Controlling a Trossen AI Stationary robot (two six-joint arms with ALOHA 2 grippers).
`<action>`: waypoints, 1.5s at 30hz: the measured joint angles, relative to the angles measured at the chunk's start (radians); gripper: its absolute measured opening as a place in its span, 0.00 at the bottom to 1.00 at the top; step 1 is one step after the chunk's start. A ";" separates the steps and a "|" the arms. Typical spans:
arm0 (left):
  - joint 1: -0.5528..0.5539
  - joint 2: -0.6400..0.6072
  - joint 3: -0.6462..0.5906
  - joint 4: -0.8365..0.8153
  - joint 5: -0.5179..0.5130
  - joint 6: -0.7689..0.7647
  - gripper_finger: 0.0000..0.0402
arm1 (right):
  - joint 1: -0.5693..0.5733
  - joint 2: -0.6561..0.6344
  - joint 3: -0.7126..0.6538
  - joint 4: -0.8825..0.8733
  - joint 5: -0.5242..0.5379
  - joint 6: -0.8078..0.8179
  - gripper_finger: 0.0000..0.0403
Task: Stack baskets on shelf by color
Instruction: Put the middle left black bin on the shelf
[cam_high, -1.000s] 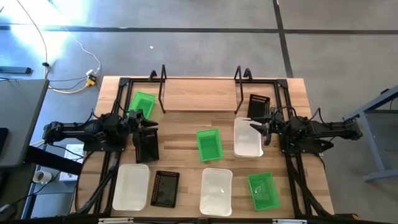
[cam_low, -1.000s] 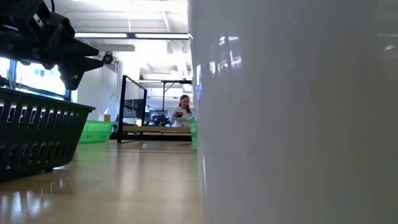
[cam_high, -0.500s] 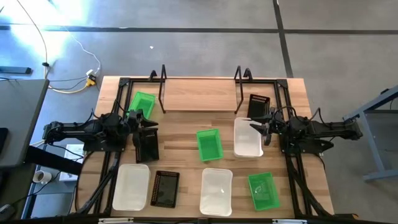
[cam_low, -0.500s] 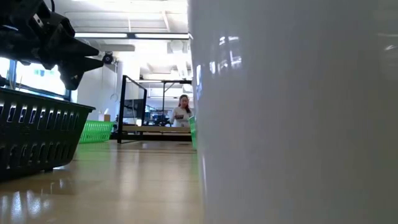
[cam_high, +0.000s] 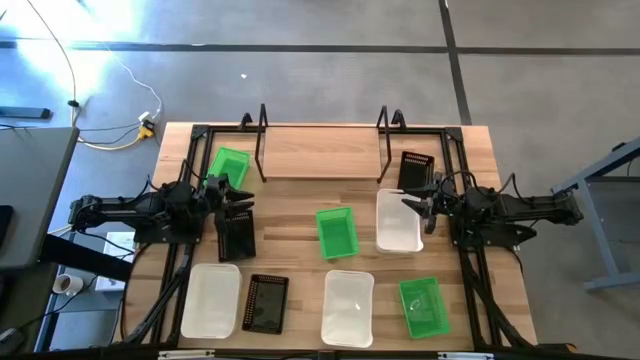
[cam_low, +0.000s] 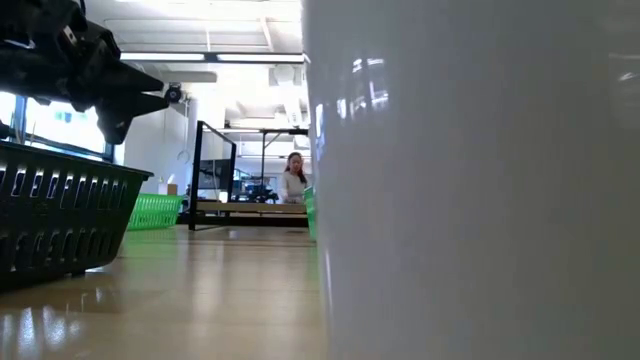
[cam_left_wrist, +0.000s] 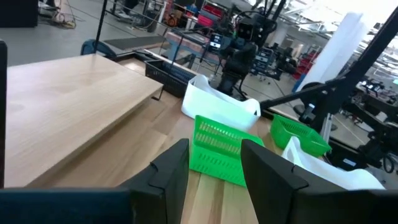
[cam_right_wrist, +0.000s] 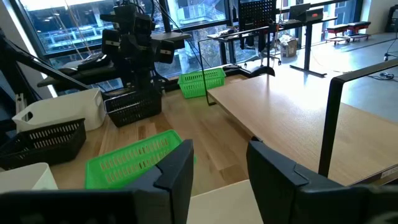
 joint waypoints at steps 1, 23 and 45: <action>0.000 0.000 0.000 0.000 0.007 0.000 0.34 | 0.000 0.000 0.000 0.000 0.000 0.000 0.33; 0.000 0.009 0.069 0.306 -0.141 -0.266 0.34 | 0.000 0.000 0.000 0.000 0.000 0.000 0.33; -0.002 0.533 0.808 -0.453 -0.016 -0.064 0.34 | 0.000 0.000 0.000 0.000 0.000 0.000 0.33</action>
